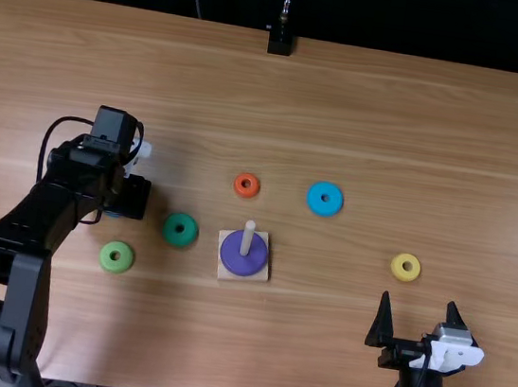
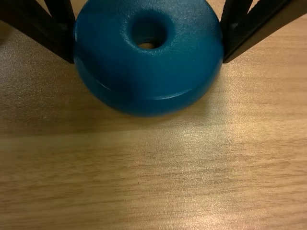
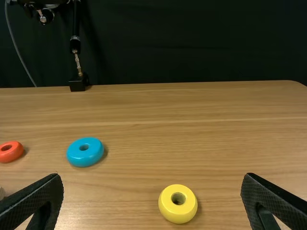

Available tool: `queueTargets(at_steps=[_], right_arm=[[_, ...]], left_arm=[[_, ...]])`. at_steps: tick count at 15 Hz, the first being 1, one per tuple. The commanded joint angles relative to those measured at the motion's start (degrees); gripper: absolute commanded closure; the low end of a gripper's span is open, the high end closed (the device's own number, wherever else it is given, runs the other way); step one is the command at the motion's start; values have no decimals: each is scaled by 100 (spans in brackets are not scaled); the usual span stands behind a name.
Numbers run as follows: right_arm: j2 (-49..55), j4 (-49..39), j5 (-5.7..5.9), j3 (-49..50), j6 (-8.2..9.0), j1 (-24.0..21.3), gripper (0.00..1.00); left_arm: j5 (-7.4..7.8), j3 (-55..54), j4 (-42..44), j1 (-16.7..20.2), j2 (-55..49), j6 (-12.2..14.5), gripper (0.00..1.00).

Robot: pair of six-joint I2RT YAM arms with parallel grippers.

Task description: Build the Hanoi tower: stack the rings onto the peg from bottom to top in this color order: purple, dark blue, light blue, dark green, light green, yellow, orange.

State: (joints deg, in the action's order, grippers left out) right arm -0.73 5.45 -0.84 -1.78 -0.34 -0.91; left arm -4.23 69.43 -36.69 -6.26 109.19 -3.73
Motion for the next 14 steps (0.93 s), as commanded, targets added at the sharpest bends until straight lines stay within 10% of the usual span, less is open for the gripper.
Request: queueTargets(at_steps=[1, 3, 14], right_arm=[[73, 83, 42, 81, -29, -41, 0], [73, 83, 42, 81, -29, -41, 0], [73, 83, 42, 81, -29, -41, 0]], left_arm=[[-62, 132, -33, 20, 217, -91, 72], [-62, 132, -33, -15, 164, -91, 100], [-41, 1134, -2607, -798, -1743, -229, 100]])
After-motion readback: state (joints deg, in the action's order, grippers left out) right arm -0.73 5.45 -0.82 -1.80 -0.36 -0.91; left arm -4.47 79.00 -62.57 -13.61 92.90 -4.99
